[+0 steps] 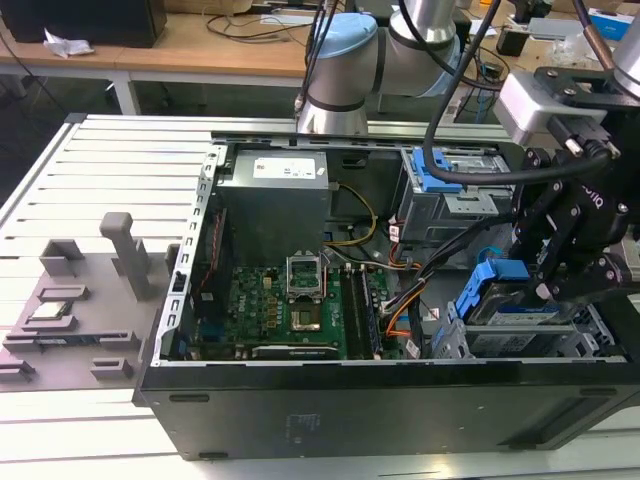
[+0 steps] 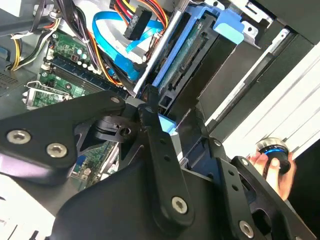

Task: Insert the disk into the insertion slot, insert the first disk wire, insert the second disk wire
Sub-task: 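Insert the disk into the insertion slot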

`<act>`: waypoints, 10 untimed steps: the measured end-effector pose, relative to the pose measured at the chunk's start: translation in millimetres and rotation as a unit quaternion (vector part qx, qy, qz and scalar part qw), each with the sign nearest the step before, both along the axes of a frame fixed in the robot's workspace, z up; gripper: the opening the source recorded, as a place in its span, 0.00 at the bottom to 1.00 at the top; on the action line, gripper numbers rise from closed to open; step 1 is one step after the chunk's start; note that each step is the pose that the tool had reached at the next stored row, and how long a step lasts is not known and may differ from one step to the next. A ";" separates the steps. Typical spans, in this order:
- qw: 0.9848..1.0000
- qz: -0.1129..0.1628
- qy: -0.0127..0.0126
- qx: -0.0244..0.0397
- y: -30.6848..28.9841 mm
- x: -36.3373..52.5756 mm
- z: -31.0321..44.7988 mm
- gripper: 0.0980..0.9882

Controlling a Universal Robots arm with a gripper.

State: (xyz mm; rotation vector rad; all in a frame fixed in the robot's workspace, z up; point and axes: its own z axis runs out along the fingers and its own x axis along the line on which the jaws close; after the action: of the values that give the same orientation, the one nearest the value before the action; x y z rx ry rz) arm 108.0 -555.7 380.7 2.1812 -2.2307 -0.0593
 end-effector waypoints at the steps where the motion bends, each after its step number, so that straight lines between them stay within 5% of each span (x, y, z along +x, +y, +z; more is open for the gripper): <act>1: 1.000 0.000 0.000 0.000 0.0 0.0 -0.1 0.37; 7: 1.000 0.000 0.000 0.000 0.0 0.0 -0.4 0.37; 8: 1.000 0.000 0.000 -0.002 0.5 0.0 18.2 0.37; 10: 1.000 0.000 0.000 0.000 1.3 0.0 18.8 0.37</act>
State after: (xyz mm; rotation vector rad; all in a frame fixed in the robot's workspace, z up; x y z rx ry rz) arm 108.0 -554.4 399.5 2.1808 -2.2304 -0.0585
